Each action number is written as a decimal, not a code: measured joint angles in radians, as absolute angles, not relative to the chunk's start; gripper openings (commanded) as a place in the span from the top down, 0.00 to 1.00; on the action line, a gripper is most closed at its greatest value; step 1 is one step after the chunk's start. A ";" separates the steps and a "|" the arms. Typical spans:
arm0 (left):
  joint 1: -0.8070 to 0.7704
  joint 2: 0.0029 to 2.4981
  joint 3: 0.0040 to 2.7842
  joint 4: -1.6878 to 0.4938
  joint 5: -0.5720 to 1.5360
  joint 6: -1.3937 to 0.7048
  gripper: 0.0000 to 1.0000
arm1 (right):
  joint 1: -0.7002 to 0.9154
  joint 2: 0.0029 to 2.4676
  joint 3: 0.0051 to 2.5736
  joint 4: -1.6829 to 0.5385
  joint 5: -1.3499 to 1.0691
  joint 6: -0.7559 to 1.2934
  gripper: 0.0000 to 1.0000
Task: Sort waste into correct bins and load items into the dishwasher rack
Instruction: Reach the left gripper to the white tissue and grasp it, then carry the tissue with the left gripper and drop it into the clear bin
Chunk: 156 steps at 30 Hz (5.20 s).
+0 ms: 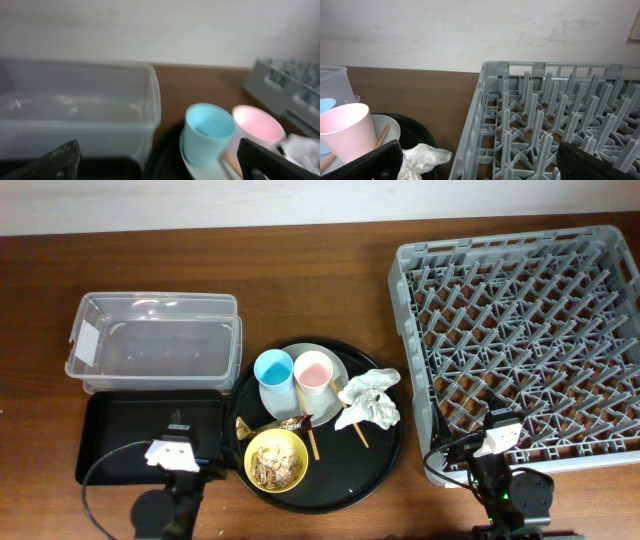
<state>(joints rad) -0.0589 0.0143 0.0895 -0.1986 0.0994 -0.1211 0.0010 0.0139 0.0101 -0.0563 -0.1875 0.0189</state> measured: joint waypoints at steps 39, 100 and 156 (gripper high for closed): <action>-0.752 1.412 1.171 -0.668 0.074 -0.168 0.17 | 0.001 0.014 0.010 -0.056 -0.184 0.019 0.01; -0.883 1.751 1.190 -0.273 -0.093 0.205 1.00 | 0.001 0.014 0.010 -0.057 -0.184 0.019 0.01; -0.530 1.379 1.081 -1.084 0.176 -0.324 0.54 | 0.001 0.014 0.010 -0.056 -0.184 0.019 0.02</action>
<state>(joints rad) -0.5297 1.3792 1.0805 -1.0836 0.1761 -0.3237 0.0010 0.0139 0.0101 -0.0563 -0.1841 0.0185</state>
